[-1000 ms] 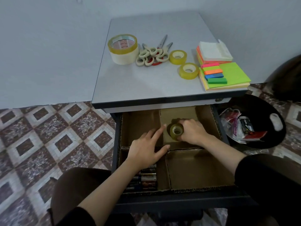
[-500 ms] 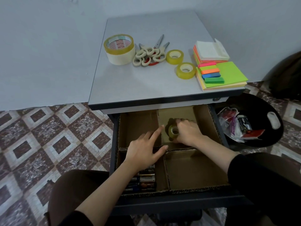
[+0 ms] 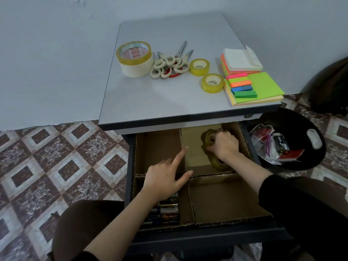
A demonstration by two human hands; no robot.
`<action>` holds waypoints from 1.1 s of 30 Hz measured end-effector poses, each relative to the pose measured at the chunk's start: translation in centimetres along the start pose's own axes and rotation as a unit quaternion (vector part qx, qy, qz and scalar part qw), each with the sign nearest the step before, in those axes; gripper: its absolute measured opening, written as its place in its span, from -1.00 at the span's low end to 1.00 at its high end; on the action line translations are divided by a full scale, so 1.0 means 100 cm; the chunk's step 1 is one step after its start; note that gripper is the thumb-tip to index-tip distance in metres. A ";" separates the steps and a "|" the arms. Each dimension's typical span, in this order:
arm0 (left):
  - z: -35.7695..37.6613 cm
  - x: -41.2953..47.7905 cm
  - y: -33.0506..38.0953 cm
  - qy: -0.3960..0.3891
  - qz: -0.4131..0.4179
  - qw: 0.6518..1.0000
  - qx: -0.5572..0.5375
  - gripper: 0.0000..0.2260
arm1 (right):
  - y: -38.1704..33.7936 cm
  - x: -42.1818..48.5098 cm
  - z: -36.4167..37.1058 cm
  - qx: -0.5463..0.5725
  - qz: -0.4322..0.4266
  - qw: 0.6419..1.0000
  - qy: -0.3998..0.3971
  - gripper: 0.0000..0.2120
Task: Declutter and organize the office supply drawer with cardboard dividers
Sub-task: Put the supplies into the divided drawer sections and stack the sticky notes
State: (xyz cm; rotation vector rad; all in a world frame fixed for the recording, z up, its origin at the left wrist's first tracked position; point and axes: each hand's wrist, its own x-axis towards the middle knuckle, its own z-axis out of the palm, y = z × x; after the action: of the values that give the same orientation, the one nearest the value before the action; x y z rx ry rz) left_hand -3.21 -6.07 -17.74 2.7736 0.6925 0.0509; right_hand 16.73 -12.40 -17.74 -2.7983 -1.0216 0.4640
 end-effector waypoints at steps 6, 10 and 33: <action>-0.001 0.000 0.001 -0.022 -0.017 0.999 0.027 -0.38 | 0.001 0.000 -0.001 0.019 0.013 1.000 0.006 -0.60; -0.003 0.000 0.002 -0.036 -0.026 0.998 0.034 -0.38 | 0.001 -0.001 -0.004 0.038 0.022 0.999 0.001 -0.62; -0.077 0.008 -0.006 0.006 0.012 0.990 -0.138 -0.69 | -0.021 -0.065 -0.108 0.098 -0.170 0.977 0.083 -0.91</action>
State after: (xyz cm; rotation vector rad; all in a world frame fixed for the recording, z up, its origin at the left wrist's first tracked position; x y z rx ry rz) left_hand -3.56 -3.17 -10.52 2.5168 0.6048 0.1555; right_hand 14.28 -15.19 -5.55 -2.3785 -1.3035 0.2659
